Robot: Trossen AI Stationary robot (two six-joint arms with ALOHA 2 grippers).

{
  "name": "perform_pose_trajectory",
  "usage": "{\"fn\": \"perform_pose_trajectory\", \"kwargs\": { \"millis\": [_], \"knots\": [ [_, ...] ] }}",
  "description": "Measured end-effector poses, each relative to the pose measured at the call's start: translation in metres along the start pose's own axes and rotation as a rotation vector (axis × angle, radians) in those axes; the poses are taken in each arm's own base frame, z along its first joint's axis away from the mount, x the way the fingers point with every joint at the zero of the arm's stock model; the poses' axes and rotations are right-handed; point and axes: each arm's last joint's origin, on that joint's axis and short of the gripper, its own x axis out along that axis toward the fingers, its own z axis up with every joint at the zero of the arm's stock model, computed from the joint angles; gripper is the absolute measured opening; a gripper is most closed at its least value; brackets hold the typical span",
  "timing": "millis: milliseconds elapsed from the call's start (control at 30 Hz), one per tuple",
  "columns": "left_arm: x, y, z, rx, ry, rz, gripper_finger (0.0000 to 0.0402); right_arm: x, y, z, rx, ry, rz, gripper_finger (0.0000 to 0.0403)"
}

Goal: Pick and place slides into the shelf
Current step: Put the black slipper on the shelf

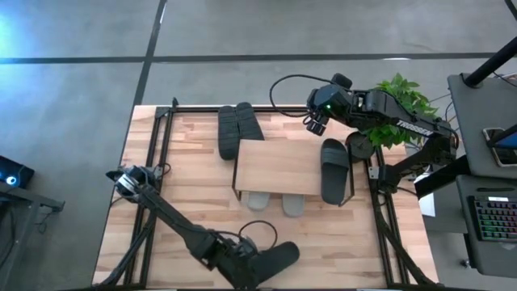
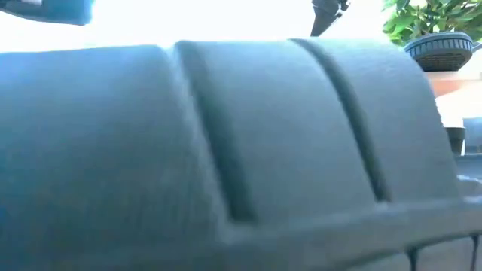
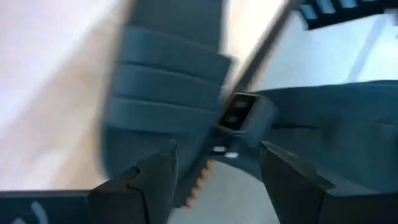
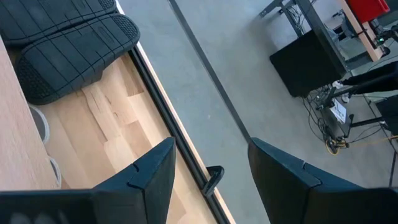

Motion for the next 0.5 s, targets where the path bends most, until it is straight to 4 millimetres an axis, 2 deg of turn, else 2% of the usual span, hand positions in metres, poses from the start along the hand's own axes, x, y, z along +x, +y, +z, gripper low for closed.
{"fn": "perform_pose_trajectory", "kwargs": {
  "millis": [133,267,400,500],
  "knots": [
    [0.008,-0.004,-0.003,-0.015,0.062,-0.104,0.0205,0.000,0.000,0.000,0.001,0.001,-0.001,0.0194],
    [0.020,0.005,-0.011,-0.092,0.103,-0.062,0.0205,0.000,0.000,0.000,0.001,0.001,-0.001,0.0194],
    [0.028,0.008,-0.015,-0.097,0.109,-0.045,0.0205,0.000,0.000,0.000,0.002,0.001,-0.001,0.0194],
    [0.043,0.015,-0.017,-0.093,0.110,0.000,0.0205,0.000,0.000,0.000,0.004,0.001,-0.001,0.0194]
  ]
}}
